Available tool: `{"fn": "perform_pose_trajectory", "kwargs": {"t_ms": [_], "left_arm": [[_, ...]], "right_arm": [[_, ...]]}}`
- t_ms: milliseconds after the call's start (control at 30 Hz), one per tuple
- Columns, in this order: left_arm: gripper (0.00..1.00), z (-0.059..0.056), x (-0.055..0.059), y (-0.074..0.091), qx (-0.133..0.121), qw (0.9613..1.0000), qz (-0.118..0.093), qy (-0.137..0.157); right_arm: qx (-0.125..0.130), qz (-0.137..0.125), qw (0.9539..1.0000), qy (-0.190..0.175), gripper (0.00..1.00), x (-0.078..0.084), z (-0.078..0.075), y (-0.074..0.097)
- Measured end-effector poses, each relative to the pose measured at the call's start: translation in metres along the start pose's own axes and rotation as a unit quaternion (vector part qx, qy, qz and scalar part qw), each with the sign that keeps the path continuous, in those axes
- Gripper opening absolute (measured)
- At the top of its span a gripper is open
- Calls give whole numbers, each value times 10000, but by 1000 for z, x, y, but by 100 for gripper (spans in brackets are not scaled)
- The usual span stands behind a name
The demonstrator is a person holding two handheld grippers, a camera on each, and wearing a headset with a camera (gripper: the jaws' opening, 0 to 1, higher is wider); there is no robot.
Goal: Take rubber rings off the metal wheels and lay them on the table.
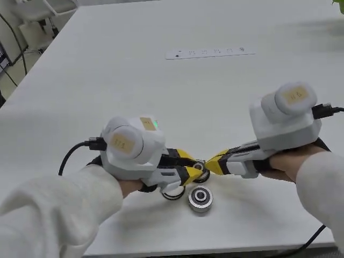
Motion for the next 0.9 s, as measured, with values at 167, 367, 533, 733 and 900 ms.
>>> {"fn": "perform_pose_trajectory", "kwargs": {"t_ms": [167, 367, 533, 733, 900], "left_arm": [[13, 0, 0, 0, -14, 10000, -29, 8], [13, 0, 0, 0, -20, 10000, -25, -3], [13, 0, 0, 0, -45, 10000, -34, 3], [13, -2, 0, 0, -61, 10000, -31, 16], [13, -2, 0, 0, -65, 10000, -59, 21]], "right_arm": [[-35, -12, 10000, 48, 0, -1, 0, -1], [-107, -39, 9999, 124, 0, -2, 1, -2], [-117, -46, 9998, 146, 0, -2, 1, -2], [-135, -50, 9998, 170, 0, -2, 2, -1], [-130, -86, 9998, 130, 0, -2, 3, 0]]}}
Point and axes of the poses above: the centre of the closed fingertips' face, and the gripper's own axes: y roughly backward along the fingers, z roughly to its left, x roughly out of its underside, the point moved 4 cm from there along y, roughly backward along the fingers, and after that the axes turned 4 degrees about -z, right-handed, at the moved point
